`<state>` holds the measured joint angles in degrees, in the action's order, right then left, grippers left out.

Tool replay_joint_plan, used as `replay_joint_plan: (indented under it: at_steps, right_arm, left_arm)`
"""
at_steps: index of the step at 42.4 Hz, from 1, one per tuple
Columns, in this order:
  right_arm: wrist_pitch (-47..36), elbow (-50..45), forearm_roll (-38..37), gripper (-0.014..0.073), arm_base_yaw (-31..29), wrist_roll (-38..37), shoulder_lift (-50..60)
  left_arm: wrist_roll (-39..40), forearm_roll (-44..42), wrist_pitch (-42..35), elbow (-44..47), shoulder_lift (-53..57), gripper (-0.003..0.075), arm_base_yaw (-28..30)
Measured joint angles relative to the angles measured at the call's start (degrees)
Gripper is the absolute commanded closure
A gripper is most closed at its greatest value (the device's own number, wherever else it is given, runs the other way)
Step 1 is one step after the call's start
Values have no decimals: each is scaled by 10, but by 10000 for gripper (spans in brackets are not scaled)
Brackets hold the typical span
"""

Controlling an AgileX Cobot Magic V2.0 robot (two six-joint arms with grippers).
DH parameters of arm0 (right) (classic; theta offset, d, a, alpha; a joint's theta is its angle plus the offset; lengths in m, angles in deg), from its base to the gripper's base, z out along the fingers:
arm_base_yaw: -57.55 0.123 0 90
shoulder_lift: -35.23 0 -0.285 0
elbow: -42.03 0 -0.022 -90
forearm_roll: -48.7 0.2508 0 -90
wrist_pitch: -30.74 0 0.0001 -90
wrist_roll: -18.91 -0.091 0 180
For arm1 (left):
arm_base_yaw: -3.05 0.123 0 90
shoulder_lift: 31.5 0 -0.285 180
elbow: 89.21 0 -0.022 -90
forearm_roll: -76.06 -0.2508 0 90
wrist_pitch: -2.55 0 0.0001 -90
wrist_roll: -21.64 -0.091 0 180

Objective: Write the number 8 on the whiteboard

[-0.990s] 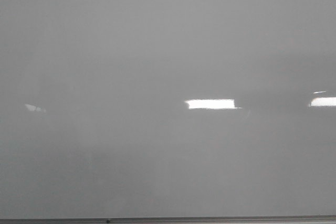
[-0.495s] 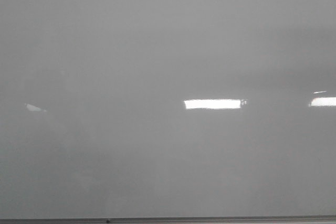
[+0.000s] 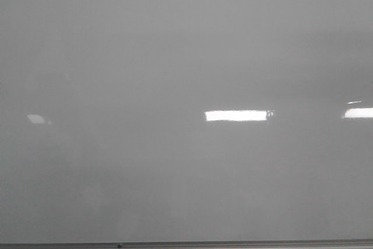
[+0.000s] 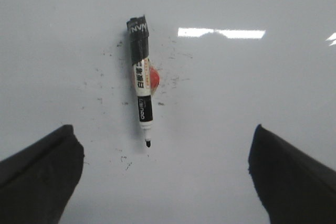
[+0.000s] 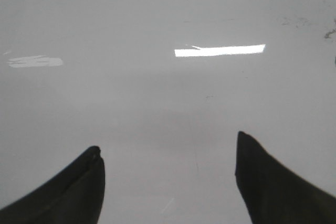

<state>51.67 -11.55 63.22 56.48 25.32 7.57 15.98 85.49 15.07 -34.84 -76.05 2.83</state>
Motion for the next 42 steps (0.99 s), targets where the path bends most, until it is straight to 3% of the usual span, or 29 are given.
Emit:
replay_joint_plan:
  at_steps: [14,28,36,42]
  right_arm:
    - [0,0,0,44,0,0,0]
    - [0,0,0,44,0,0,0]
    - [0,0,0,44,0,0,0]
    - [0,0,0,44,0,0,0]
  left_arm:
    - [18,1,39,-143,-283,162,26]
    - [19,1,-28,-176,-420,232,33]
    - [19,-4,-69,-178,-460,348,21]
    - [19,-11,-72,-178,-463,545,19]
